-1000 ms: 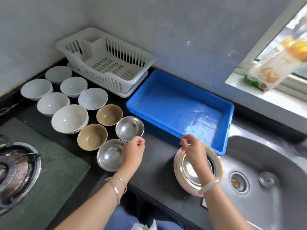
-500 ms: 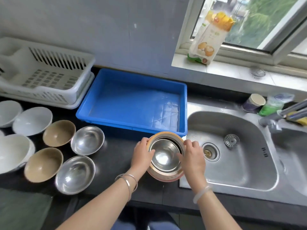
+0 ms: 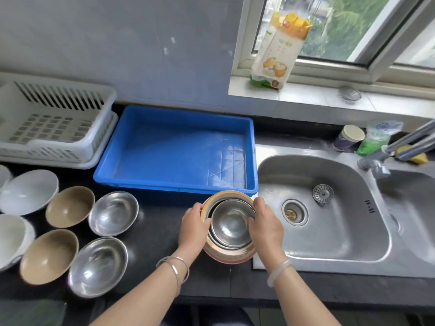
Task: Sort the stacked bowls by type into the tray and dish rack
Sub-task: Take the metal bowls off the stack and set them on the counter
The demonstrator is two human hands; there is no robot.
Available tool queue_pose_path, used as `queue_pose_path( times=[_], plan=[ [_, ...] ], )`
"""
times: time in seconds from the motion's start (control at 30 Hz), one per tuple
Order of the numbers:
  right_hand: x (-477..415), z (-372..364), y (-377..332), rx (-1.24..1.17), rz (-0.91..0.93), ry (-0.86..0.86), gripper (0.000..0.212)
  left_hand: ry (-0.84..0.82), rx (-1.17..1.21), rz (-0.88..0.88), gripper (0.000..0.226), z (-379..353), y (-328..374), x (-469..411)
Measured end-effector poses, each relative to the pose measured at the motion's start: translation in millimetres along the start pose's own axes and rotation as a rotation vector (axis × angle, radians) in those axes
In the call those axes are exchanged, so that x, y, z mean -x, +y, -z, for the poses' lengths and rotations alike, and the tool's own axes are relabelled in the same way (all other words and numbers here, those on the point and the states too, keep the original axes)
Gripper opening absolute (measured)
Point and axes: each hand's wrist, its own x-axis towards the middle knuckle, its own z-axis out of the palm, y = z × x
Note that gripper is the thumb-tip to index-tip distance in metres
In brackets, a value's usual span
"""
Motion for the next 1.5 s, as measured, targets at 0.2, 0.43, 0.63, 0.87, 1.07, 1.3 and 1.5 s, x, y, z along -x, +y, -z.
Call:
queue_pose_path(
  times=[0.2, 0.43, 0.63, 0.87, 1.07, 1.3, 1.5],
  plan=[
    [-1.6, 1.8, -1.9, 0.109, -0.011, -0.005, 0.013, 0.004, -0.033, 0.003, 0.016, -1.8, 0.6, 0.0],
    [4.3, 14.0, 1.9, -0.004, 0.023, 0.181, 0.010, 0.012, -0.058, -0.008, 0.019, -4.6, -0.6, -2.0],
    [2.0, 27.7, 9.9, -0.167, -0.027, 0.250, 0.017, 0.010, -0.133, -0.010, 0.024, -5.9, 3.6, -2.5],
    [6.3, 25.9, 13.8, -0.249, -0.032, 0.226, 0.017, 0.010, -0.159, -0.042, 0.026, -2.7, 11.0, -4.1],
    [6.7, 26.5, 17.3, -0.296, -0.052, 0.192, 0.012, 0.051, -0.193, -0.129, 0.017, 3.1, 14.7, -0.1],
    [8.7, 27.3, 19.7, -0.315, -0.056, 0.158, 0.011, 0.075, -0.278, -0.173, 0.014, 7.9, 17.5, -1.5],
    [7.5, 28.1, 19.3, -0.323, -0.050, 0.163, 0.012, 0.082, -0.273, -0.197, 0.015, 5.3, 15.5, -2.6]
  ],
)
